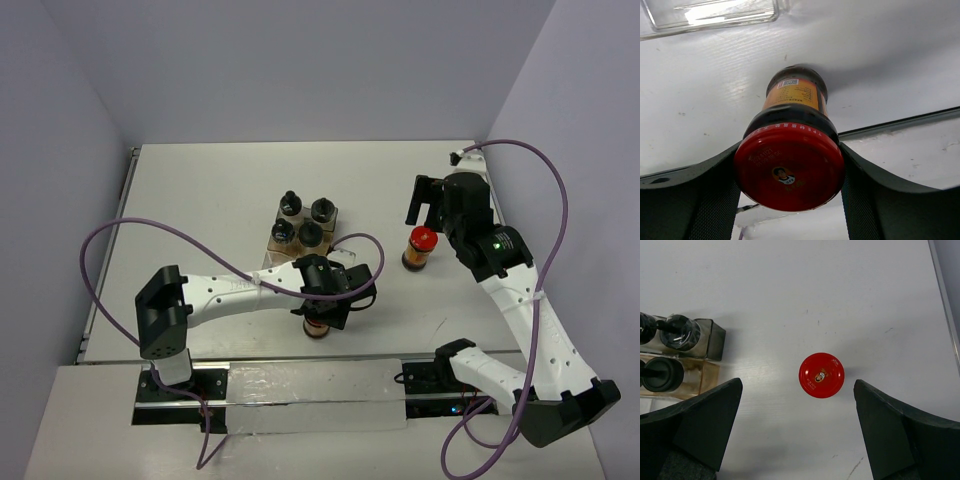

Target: Organize the condiment bottles

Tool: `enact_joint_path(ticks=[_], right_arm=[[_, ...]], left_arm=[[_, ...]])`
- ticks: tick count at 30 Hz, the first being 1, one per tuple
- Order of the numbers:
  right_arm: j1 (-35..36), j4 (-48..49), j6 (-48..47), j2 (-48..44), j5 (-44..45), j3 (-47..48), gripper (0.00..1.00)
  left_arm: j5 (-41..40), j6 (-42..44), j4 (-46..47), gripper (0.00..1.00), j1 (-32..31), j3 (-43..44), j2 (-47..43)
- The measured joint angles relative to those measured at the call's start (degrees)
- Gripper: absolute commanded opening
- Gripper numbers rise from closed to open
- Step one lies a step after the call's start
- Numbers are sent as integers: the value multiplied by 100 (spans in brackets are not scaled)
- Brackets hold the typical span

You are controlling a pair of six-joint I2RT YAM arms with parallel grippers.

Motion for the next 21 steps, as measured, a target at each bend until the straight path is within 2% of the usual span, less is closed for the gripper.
enact_joint_path(ticks=[10, 21], right_arm=[[0, 27, 0, 59, -77, 0, 100], [0, 29, 0, 182, -153, 4, 100]], left_arm=[[-106, 130, -310, 10, 136, 496, -252], [-188, 307, -320, 10, 1261, 816, -1205]])
